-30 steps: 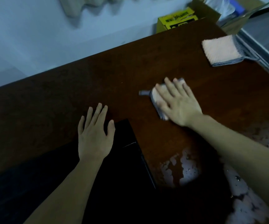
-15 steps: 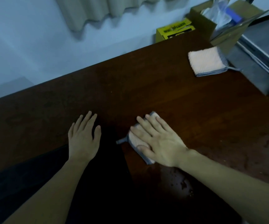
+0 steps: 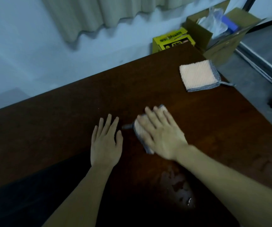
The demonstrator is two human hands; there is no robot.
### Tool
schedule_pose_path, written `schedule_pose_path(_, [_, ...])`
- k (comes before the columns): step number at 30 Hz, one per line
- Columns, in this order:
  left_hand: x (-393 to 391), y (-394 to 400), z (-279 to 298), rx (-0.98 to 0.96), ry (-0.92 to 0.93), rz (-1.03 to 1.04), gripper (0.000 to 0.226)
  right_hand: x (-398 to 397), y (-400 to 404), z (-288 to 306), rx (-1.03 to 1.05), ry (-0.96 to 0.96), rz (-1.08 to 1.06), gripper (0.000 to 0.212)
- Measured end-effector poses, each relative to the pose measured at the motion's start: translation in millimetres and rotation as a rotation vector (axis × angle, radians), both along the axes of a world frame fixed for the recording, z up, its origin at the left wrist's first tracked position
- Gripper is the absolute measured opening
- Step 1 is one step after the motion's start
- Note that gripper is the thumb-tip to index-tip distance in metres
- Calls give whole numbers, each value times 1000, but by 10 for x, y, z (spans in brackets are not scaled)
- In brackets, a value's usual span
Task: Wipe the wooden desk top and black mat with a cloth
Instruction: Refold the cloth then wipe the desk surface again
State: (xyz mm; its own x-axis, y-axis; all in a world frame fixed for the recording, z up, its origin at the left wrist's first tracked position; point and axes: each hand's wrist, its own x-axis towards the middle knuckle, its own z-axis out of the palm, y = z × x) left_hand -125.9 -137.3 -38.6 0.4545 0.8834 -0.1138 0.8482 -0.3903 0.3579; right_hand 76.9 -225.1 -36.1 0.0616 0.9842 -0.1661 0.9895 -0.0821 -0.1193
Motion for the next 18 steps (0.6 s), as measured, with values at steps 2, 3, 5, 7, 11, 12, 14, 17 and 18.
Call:
schedule_pose_path(2, [37,5,9,5,-5,11,53,24,-289,-4,0,42,122,63])
schedule_pose_path(3, [15,-16,6,31,-9,10,53,38,-415,-13,-9,52,167,63])
schedule_pose_path(5, [-4,-33,1,60,-11,6,53,194,-483,-45,-17,27,236,64])
schedule_pose_path(7, [18,-10,-1,49,-8,17,53,445,-280,-66,-29,4,213,64])
schedule_pose_path(11, [37,-14,-1,45,-9,32,52,873,505,-58,-34,-26,-9,63])
schedule_pose_path(12, [35,-17,-1,47,-13,37,52,910,715,-57,-41,-30,-55,63])
schedule_pose_path(14, [30,-27,-5,56,-24,42,55,898,1077,-54,-35,-22,-108,62])
schedule_pose_path(17, [37,-21,-6,53,-34,44,57,771,1251,-19,-62,-6,-120,62])
schedule_pose_path(18, [41,-23,1,47,-32,44,57,710,1187,0,-80,-1,-91,62])
